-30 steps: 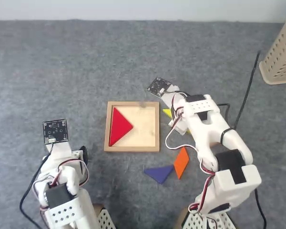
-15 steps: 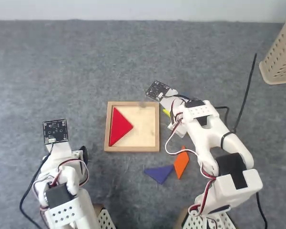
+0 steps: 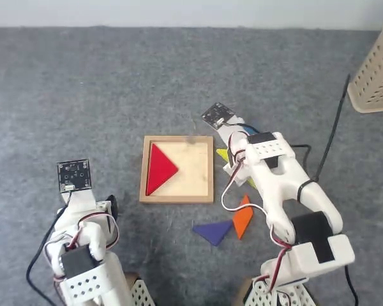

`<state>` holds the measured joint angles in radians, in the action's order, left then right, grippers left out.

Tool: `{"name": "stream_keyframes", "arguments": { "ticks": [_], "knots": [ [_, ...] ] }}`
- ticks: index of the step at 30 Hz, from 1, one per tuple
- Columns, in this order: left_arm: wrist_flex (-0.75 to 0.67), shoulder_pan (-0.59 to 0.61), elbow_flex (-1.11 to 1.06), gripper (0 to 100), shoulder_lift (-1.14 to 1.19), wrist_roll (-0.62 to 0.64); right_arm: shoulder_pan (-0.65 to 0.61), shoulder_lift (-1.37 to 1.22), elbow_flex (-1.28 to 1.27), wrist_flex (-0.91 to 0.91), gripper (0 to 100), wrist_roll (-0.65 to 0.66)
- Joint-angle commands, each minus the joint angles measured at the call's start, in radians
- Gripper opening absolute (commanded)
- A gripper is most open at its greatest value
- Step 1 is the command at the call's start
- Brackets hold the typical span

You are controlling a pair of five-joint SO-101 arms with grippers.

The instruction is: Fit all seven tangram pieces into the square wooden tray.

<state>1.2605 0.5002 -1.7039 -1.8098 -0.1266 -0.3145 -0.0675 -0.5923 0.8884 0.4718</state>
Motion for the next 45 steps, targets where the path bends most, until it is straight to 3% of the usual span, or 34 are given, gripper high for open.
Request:
{"name": "stream_keyframes", "arguments": {
  "ticks": [1,14,18,23,26,45],
  "knots": [
    [0.003,0.0,0.019,23,-0.012,0.009,-0.015,-0.002,-0.017,0.077,17.4,-0.095],
    [0.003,0.0,0.019,23,-0.012,0.009,-0.008,0.191,0.003,0.128,17.7,-0.121],
    [0.003,0.0,0.019,23,-0.012,0.009,-0.015,0.229,0.037,0.13,18.8,0.034],
    [0.003,0.0,0.019,23,-0.012,0.009,-0.013,0.177,0.046,0.131,33.2,0.164],
    [0.003,0.0,0.019,23,-0.012,0.009,-0.015,0.142,0.046,0.122,34.3,0.209],
    [0.003,0.0,0.019,23,-0.012,0.009,-0.015,-0.041,0.048,-0.004,34.0,0.25]
  ]
}}
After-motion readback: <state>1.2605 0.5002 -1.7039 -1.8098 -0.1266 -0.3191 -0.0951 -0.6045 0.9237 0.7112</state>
